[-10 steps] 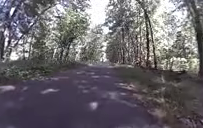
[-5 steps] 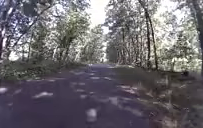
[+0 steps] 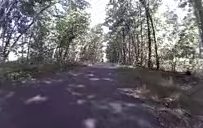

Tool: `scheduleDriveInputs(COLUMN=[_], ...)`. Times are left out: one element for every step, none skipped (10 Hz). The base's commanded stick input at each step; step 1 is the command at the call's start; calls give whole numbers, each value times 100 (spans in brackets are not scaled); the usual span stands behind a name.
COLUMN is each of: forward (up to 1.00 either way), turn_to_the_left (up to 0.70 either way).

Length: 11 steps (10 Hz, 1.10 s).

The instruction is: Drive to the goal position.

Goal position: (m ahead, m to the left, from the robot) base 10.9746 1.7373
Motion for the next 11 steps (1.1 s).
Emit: scheduleDriveInputs(forward=[45,45,45,45,45,45,45,45,45,45,45], turn_to_the_left=[0,0,0,0,0,0,-27,-27,-27,-27,-23])
